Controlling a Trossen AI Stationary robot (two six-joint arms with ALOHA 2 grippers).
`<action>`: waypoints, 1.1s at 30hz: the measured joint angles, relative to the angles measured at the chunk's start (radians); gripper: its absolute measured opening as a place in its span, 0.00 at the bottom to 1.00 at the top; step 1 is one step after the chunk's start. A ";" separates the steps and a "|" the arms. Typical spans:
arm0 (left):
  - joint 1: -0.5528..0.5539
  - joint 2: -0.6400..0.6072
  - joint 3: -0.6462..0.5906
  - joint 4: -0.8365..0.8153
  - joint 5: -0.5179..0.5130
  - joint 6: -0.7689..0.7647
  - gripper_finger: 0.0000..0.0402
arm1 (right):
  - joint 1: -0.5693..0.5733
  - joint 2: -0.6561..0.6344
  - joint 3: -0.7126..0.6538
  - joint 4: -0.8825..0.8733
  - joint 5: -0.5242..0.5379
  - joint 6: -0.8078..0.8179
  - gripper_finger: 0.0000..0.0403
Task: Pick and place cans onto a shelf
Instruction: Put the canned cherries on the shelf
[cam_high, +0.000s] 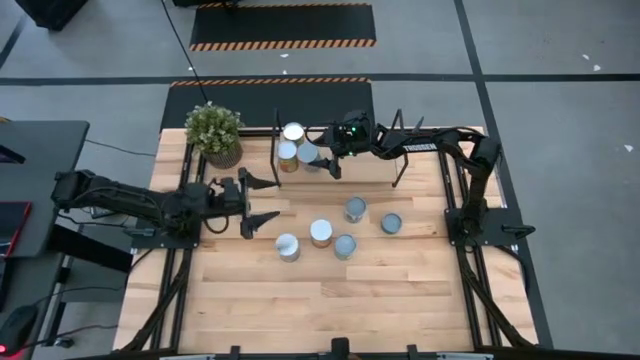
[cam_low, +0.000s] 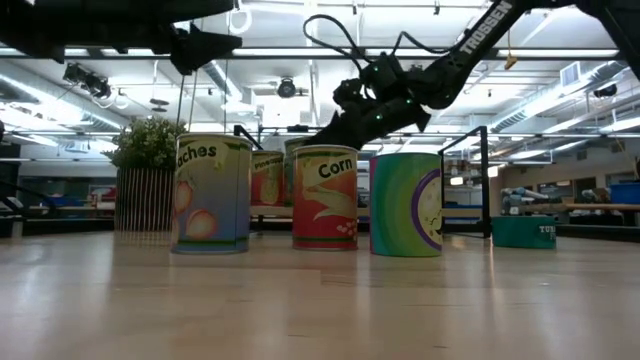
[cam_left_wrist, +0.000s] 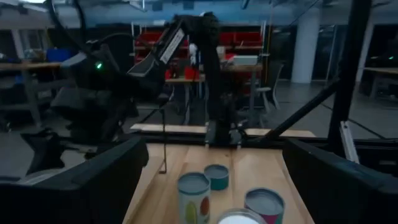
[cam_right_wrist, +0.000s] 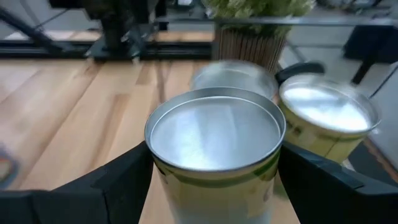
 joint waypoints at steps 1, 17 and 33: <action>-0.001 -0.005 -0.016 0.016 -0.007 0.006 0.96 | -0.001 0.001 0.000 -0.007 0.001 0.000 0.80; 0.004 -0.115 -0.070 0.010 -0.046 0.074 0.96 | -0.037 0.010 -0.001 -0.109 0.105 -0.007 0.91; 0.004 -0.116 -0.070 -0.011 -0.068 0.099 0.96 | 0.013 -0.033 -0.002 -0.243 0.319 -0.022 0.98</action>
